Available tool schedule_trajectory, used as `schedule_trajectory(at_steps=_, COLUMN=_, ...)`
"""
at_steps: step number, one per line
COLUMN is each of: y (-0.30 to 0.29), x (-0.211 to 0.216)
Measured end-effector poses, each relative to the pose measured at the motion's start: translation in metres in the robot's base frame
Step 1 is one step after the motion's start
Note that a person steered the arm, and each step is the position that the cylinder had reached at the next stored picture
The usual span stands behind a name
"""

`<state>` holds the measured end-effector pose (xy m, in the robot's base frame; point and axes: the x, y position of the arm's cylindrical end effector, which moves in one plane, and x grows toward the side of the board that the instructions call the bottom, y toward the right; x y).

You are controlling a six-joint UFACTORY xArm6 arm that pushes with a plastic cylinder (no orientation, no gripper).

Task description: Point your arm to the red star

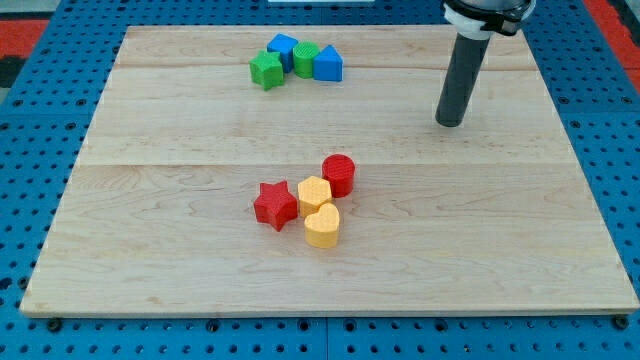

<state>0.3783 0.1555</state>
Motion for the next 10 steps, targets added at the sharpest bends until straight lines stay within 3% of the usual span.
schedule_trajectory(at_steps=3, y=-0.048, x=0.022)
schedule_trajectory(at_steps=5, y=-0.117, x=0.077)
schedule_trajectory(at_steps=6, y=-0.158, x=0.075)
schedule_trajectory(at_steps=7, y=-0.161, x=0.063)
schedule_trajectory(at_steps=9, y=-0.293, x=0.042)
schedule_trajectory(at_steps=10, y=-0.317, x=0.045)
